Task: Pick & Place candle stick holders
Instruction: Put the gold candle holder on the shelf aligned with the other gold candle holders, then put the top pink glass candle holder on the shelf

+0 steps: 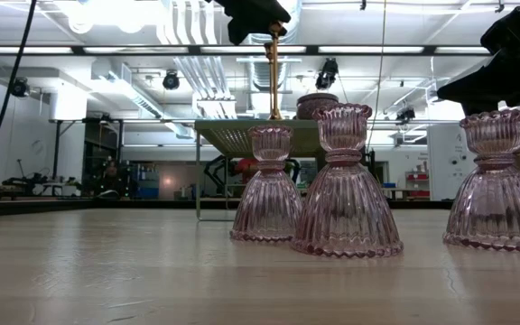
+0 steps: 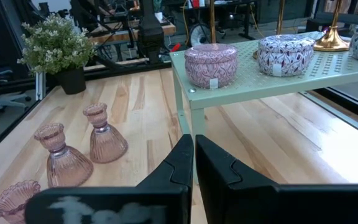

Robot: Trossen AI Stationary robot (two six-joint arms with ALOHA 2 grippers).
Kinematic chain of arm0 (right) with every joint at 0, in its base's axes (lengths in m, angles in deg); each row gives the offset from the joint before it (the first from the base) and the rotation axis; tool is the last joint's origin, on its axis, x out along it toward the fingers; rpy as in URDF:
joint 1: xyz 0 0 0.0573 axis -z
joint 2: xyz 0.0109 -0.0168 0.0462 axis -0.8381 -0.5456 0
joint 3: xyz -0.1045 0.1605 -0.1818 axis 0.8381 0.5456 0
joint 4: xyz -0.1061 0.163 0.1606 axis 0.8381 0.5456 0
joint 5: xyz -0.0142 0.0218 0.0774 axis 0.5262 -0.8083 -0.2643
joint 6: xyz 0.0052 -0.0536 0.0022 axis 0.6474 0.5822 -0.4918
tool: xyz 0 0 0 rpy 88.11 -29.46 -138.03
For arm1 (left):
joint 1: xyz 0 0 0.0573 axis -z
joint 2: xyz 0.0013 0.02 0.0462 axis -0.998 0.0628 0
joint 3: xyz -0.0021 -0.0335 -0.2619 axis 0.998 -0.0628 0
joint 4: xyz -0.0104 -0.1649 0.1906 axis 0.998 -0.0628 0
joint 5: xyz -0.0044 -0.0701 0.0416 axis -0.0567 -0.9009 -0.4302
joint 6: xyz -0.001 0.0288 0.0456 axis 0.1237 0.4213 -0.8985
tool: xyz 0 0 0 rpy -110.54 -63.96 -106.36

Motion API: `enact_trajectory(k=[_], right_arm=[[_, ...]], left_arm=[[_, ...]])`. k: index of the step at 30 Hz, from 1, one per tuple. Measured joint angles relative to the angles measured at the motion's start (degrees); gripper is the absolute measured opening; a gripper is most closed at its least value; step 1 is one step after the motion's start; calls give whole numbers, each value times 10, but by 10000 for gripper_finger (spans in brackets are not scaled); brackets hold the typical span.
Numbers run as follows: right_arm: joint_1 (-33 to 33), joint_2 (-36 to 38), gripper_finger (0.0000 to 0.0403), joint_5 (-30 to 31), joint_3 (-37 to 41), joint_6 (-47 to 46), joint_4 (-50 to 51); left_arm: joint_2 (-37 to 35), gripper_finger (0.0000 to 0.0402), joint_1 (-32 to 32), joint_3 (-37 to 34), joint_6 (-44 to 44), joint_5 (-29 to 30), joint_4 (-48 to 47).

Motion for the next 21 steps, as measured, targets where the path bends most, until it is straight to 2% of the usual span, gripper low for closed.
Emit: enact_trajectory(k=[12, 21], right_arm=[[0, 0, 13, 0, 0, 0, 0], [0, 0, 13, 0, 0, 0, 0]], left_arm=[[-4, 272, 0, 1, 0, 0, 6], [-23, 285, 0, 1, -19, 4, 19]])
